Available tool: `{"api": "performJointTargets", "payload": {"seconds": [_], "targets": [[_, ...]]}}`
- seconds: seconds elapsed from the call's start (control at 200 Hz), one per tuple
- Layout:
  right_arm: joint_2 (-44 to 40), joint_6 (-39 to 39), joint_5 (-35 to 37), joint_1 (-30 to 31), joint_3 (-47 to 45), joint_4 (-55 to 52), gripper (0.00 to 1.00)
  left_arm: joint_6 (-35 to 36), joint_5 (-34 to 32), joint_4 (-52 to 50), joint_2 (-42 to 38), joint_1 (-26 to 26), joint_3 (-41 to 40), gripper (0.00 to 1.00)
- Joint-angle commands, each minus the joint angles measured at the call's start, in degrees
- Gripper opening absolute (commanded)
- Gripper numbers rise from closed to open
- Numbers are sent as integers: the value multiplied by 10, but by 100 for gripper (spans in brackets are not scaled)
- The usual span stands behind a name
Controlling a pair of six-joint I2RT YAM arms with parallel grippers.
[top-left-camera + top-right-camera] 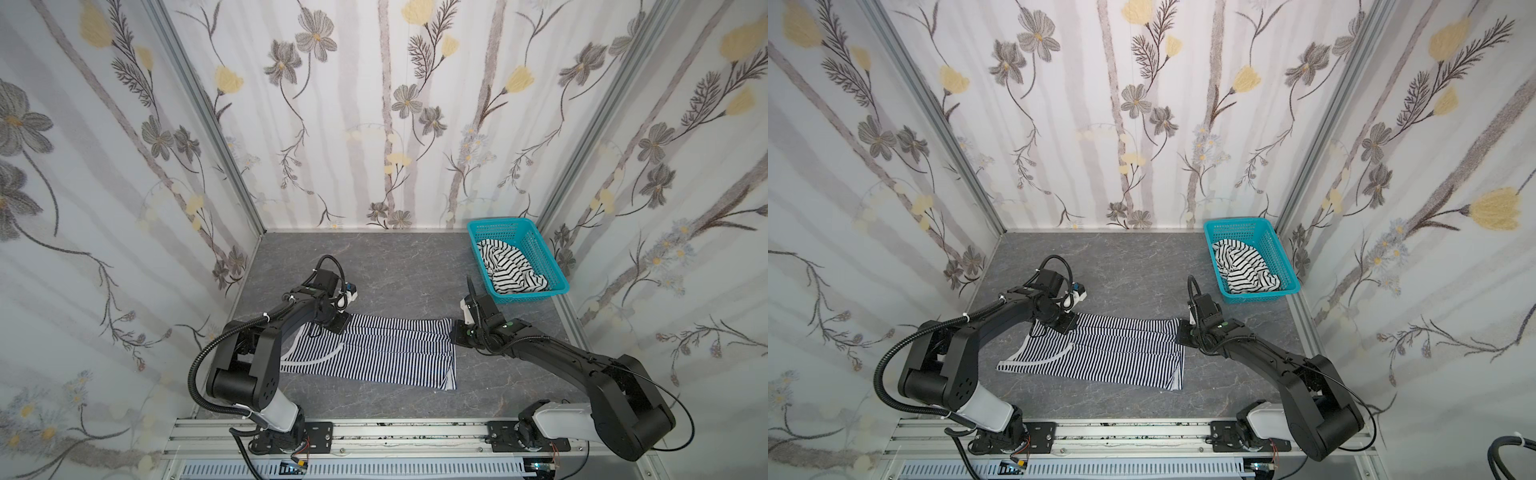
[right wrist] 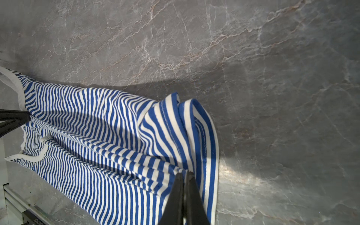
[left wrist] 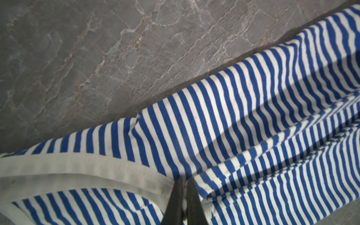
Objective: Fold and stack tank tops
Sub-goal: Fold the tank top at the center of the table.
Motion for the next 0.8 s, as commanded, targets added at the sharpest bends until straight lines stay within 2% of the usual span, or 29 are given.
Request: {"api": "performJointTargets", "payload": {"seconds": [0.0,0.09,0.175,0.26,0.365,0.515,0.66,0.795], "targets": [[14,7,6,0,-1,18,9,1,-1,2,2,0,-5,1],[15,7,5,2,0,12,23,0,-9,-1,-2,-1,-10,8],[-2,8,10,3,1,2,29,4,-21,-3,-18,-1,-21,13],[-29,14,18,3,8,-12,36,6,-36,-8,-42,-1,-26,44],[-51,25,19,4,18,-10,39,6,-42,-12,-76,-1,-23,61],[-12,27,8,10,54,5,38,6,-26,-11,-89,0,-3,67],[43,25,12,16,105,14,39,-6,-6,-7,-26,0,28,67],[58,35,15,18,123,28,45,-16,10,-2,18,-1,49,66]]}}
